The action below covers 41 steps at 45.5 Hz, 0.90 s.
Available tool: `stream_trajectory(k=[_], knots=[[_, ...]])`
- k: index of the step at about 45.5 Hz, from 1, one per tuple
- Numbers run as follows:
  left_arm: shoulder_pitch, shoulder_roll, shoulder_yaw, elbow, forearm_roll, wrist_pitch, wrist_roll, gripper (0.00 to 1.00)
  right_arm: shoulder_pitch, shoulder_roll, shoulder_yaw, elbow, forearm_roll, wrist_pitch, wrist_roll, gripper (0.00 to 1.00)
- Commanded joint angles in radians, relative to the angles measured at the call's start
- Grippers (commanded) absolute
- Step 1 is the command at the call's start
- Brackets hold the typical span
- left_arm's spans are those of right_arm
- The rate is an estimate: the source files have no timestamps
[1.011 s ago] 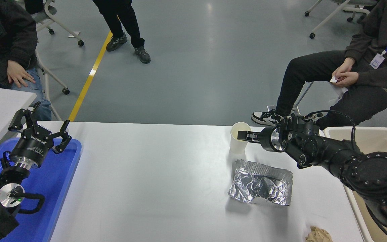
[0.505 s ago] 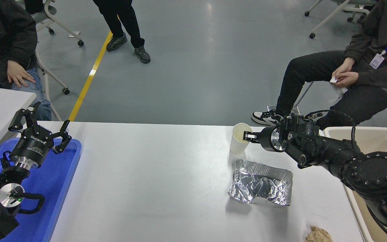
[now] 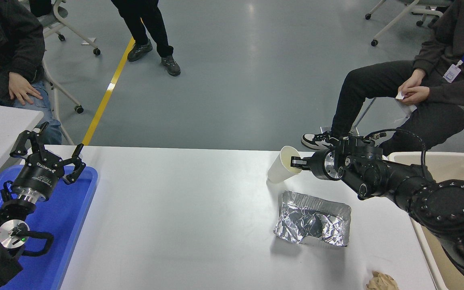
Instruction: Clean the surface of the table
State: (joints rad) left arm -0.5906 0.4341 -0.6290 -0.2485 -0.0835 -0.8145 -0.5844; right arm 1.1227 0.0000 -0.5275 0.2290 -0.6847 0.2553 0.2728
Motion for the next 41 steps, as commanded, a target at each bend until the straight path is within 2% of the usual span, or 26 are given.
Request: stream_trajectory(k=[1, 20, 34, 41], knots=[[0.0, 0.0, 0.0, 0.0, 0.001, 0.0, 0.0, 1.0, 0.046, 0.0, -0.002, 0.009, 0.002, 0.035, 0.032, 0.0], [0.0, 0.0, 0.0, 0.0, 0.001, 0.0, 0.0, 1.0, 0.284, 0.0, -0.12, 0.319, -0.001, 0.073, 0.052, 0.0], [0.0, 0.0, 0.0, 0.0, 0.001, 0.0, 0.0, 1.0, 0.483, -0.136, -0.169, 0.527, -0.039, 0.073, 0.052, 0.0], [0.0, 0.0, 0.0, 0.0, 0.001, 0.0, 0.0, 1.0, 0.531, -0.225, -0.167, 0.595, -0.094, 0.073, 0.055, 0.0]])
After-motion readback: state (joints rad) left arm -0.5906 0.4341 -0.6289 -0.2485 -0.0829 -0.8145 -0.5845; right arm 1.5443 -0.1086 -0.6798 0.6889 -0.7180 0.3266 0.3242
